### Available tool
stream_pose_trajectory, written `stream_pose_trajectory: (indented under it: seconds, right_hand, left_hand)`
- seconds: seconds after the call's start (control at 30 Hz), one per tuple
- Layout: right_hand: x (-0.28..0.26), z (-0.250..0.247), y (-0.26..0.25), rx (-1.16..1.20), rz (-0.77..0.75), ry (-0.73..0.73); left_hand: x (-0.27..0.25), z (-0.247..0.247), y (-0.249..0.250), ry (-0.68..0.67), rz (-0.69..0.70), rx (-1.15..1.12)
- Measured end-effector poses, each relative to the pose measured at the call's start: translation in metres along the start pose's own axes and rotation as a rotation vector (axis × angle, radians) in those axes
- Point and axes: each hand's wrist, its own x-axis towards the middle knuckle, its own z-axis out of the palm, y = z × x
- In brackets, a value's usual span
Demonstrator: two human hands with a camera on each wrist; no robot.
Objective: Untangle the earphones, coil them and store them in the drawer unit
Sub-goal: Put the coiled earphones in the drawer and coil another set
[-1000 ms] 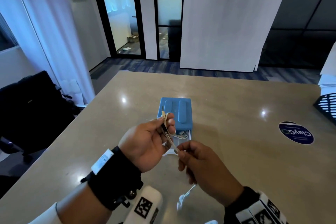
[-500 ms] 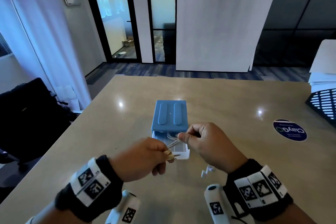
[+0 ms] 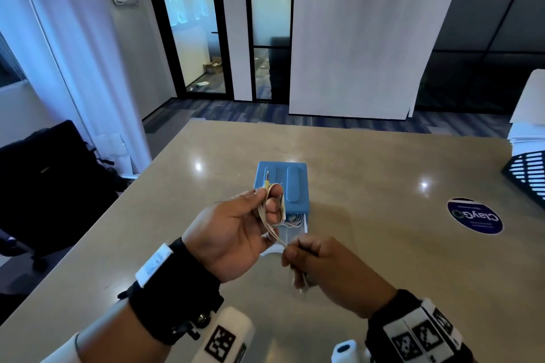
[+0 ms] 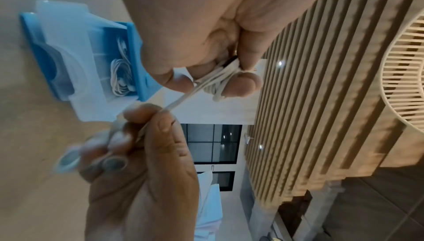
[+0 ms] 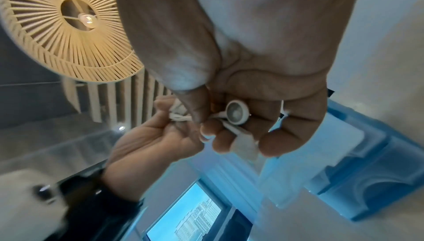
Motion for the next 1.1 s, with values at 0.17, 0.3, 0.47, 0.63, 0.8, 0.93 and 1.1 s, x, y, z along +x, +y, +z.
stream_pose_trajectory:
  seconds: [0.17, 0.3, 0.47, 0.63, 0.8, 0.93, 1.1]
  right_hand:
    - [0.006, -0.023, 0.004, 0.229, 0.064, 0.047]
    - [0.008, -0.034, 0.006, 0.508, 0.159, -0.019]
    - [0.011, -0.035, -0.001, 0.589, 0.109, 0.133]
    - [0.01, -0.024, -0.01, 0.543, 0.06, 0.168]
    - [0.007, -0.006, -0.008, 0.608, 0.067, 0.28]
    - [-0.001, -0.001, -0.006, 0.553, 0.02, 0.245]
    - [-0.008, -0.003, -0.005, 0.639, -0.054, 0.167]
  left_hand:
    - [-0.008, 0.001, -0.009, -0.17, -0.007, 0.091]
    - [-0.012, -0.002, -0.012, -0.253, -0.1, 0.143]
    - [-0.009, -0.009, -0.025, -0.227, -0.197, 0.178]
    - [-0.005, -0.012, -0.038, -0.212, -0.288, 0.229]
    - [-0.001, -0.011, -0.044, -0.157, -0.3, 0.2]
    - [0.0, -0.017, -0.043, -0.147, -0.286, 0.151]
    - [-0.003, -0.019, -0.039, -0.179, -0.275, 0.212]
